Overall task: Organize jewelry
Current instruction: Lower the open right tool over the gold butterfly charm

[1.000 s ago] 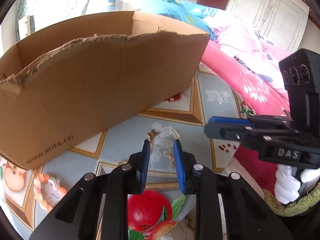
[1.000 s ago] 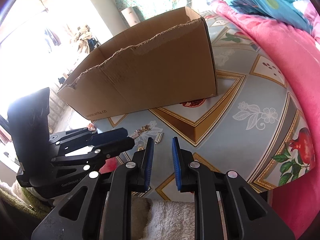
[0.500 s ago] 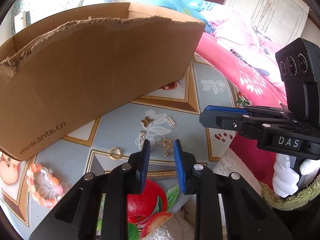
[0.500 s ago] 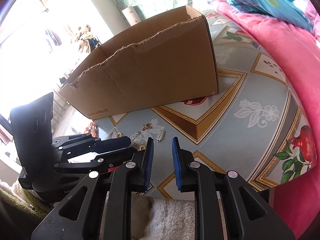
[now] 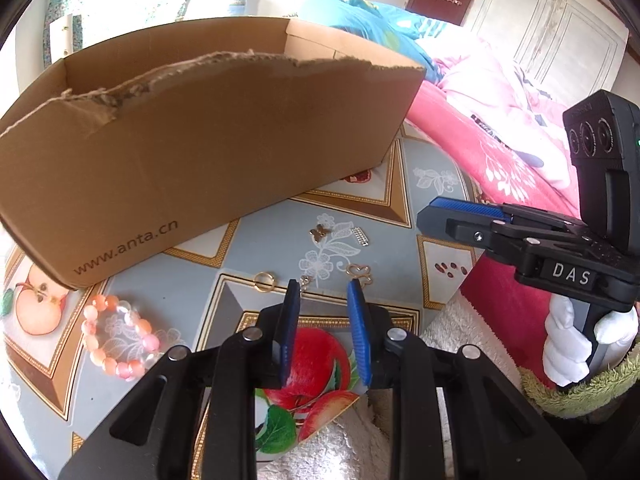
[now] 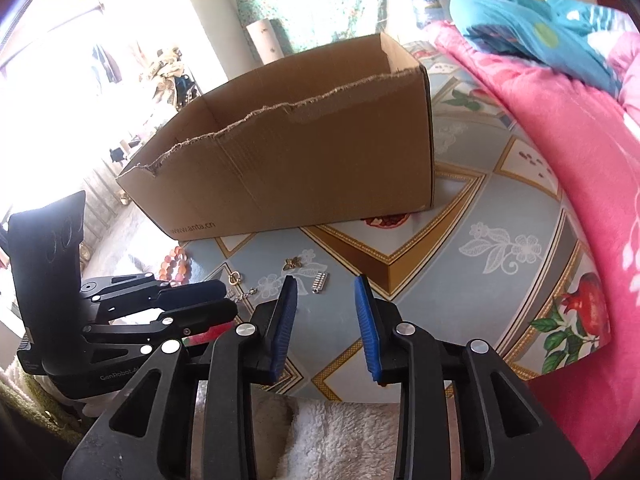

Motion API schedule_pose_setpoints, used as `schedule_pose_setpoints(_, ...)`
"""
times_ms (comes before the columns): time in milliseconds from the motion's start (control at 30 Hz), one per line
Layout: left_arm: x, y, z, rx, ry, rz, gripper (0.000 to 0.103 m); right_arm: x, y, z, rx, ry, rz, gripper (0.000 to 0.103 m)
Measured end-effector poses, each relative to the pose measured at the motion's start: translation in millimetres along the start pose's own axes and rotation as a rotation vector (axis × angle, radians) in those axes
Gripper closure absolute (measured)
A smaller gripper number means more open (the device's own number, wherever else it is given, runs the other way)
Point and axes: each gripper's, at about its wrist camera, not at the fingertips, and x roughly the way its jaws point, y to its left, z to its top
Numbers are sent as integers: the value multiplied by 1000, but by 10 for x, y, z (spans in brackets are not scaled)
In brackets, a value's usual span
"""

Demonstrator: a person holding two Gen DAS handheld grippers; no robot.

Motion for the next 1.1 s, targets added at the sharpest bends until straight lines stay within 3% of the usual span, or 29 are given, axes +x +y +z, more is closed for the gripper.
schedule_pose_setpoints(33, -18, 8, -6, -5, -5, 6, 80, -35, 28, 8, -14, -22, -17, 71)
schedule_pose_setpoints(100, -43, 15, -14, -9, -14, 14, 80, -127, 92, 20, -39, -91, -44, 48)
schedule_pose_setpoints(133, -56, 17, -18, -11, -19, 19, 80, -165, 120, 24, -47, -130, -62, 22)
schedule_pose_setpoints(167, -66, 18, -25, -11, -25, 23, 80, -188, 131, 25, -53, -166, -85, 12)
schedule_pose_setpoints(333, -106, 17, -40, 0, -39, 39, 80, -225, 146, 67, -83, -224, -184, 12)
schedule_pose_setpoints(500, -126, 29, -39, 4, -51, 56, 80, -354, 241, 86, -184, -363, -281, 8)
schedule_pose_setpoints(667, -114, 26, -55, 19, -46, 76, 80, -357, 239, 92, -228, -338, -230, 8)
schedule_pose_setpoints(733, -125, 21, -74, 26, -44, 85, 80, -289, 244, 77, -235, -290, -190, 12)
schedule_pose_setpoints(900, -148, 57, -104, 15, -35, 96, 80, 8, 267, -61, -210, -104, -82, 44)
schedule_pose_setpoints(1033, -171, 92, -111, -1, -32, 108, 80, 186, 275, -115, -173, -5, -63, 70)
schedule_pose_setpoints(1100, -172, 88, -109, -3, -30, 112, 80, 270, 290, -131, -166, 34, -49, 75)
